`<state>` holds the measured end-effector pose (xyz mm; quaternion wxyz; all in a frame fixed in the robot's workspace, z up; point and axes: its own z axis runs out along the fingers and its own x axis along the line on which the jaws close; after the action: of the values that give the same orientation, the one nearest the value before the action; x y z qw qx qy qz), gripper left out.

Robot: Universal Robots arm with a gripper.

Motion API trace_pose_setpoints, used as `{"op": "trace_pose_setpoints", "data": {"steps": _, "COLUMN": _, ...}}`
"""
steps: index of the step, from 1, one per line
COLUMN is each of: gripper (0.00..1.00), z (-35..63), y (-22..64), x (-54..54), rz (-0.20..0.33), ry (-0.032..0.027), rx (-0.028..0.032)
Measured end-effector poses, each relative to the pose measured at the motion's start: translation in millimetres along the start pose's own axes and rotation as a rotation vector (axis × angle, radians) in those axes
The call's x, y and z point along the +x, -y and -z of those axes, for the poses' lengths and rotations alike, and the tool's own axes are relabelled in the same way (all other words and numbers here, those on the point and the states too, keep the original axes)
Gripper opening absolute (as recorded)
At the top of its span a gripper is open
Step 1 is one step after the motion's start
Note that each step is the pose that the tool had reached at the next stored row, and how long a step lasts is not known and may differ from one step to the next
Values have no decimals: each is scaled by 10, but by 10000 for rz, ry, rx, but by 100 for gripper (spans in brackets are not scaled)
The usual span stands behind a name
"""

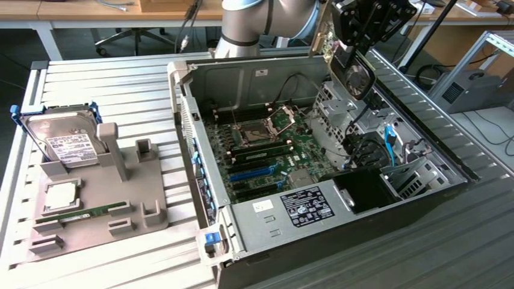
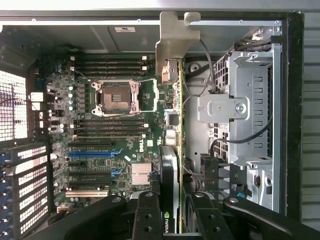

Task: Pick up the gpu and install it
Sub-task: 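Pick up the gpu and move the gpu toward the slot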

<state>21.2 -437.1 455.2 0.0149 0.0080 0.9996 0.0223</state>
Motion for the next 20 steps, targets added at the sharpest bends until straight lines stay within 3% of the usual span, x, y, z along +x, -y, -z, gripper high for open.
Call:
{"op": "trace_pose_setpoints", "data": {"steps": 11, "gripper": 27, "z": -2, "y": 0, "x": -40, "rz": 0, "ry": 0, "rx": 1}}
{"op": "trace_pose_setpoints", "data": {"steps": 20, "gripper": 27, "z": -87, "y": 3, "x": -42, "rz": 0, "ry": 0, "rx": 0}}
